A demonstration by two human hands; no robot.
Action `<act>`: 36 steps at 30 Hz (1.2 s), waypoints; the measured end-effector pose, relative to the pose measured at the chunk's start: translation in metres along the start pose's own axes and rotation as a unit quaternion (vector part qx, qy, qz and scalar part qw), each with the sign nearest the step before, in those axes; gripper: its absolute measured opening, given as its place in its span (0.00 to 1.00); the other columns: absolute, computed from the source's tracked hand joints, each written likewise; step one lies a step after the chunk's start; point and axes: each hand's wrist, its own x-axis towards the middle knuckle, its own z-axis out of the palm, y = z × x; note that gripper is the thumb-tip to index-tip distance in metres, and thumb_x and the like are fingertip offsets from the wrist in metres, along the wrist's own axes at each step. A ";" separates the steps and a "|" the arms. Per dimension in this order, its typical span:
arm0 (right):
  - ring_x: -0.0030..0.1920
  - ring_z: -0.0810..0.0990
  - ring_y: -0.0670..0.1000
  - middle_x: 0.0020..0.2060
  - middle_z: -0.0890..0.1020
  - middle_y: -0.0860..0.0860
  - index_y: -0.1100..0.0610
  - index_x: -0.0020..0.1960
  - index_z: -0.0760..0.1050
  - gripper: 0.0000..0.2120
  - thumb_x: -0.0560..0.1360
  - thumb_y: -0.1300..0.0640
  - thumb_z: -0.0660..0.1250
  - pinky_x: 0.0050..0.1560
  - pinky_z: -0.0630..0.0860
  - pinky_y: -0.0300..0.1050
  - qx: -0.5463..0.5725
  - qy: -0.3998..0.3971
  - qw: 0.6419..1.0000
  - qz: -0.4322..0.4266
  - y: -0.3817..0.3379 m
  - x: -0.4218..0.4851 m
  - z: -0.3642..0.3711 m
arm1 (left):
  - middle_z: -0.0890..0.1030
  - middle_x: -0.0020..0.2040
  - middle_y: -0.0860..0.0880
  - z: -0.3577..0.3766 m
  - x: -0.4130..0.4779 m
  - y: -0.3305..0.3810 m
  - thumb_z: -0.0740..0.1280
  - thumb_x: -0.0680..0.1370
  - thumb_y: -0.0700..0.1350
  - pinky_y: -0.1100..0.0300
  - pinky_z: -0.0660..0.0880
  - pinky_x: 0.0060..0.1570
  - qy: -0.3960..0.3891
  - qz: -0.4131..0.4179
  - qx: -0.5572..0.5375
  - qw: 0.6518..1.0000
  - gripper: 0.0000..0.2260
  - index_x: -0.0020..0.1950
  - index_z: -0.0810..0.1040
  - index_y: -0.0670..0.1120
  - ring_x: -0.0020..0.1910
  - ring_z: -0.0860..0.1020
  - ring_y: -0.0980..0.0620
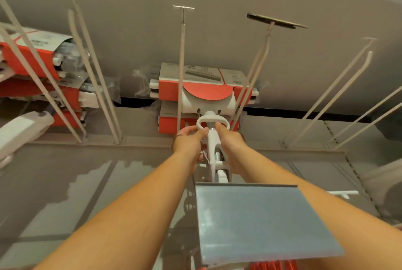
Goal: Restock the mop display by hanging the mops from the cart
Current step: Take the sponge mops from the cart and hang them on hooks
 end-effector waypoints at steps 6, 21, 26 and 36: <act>0.49 0.77 0.56 0.46 0.77 0.56 0.60 0.57 0.74 0.20 0.80 0.43 0.58 0.60 0.74 0.52 -0.027 0.001 1.000 0.016 0.009 0.010 0.004 | 0.81 0.55 0.39 -0.002 0.004 -0.005 0.68 0.78 0.41 0.57 0.79 0.32 0.001 -0.028 0.012 1.000 0.13 0.62 0.75 0.42 0.39 0.79 0.47; 0.38 0.75 0.51 0.44 0.77 0.53 0.56 0.53 0.72 0.12 0.79 0.47 0.60 0.31 0.71 0.42 -0.526 -0.069 0.846 -0.054 -0.030 -0.050 -0.032 | 0.80 0.55 0.40 -0.028 -0.035 0.052 0.66 0.76 0.47 0.54 0.75 0.44 -0.049 0.022 0.597 0.800 0.14 0.59 0.78 0.41 0.52 0.79 0.42; 0.35 0.75 0.49 0.40 0.78 0.52 0.57 0.51 0.72 0.13 0.79 0.47 0.60 0.29 0.70 0.40 -0.538 -0.080 0.838 -0.055 -0.036 -0.077 -0.046 | 0.80 0.48 0.44 -0.032 -0.068 0.077 0.65 0.75 0.47 0.55 0.73 0.42 -0.041 0.031 0.641 0.766 0.11 0.51 0.79 0.41 0.49 0.79 0.43; 0.38 0.80 0.55 0.43 0.82 0.56 0.61 0.53 0.76 0.16 0.79 0.48 0.59 0.43 0.79 0.48 -0.436 -0.138 0.888 -0.056 -0.075 -0.131 -0.076 | 0.75 0.34 0.46 -0.007 -0.151 0.138 0.65 0.74 0.49 0.61 0.70 0.33 -0.004 -0.014 0.690 0.723 0.11 0.36 0.75 0.45 0.32 0.72 0.49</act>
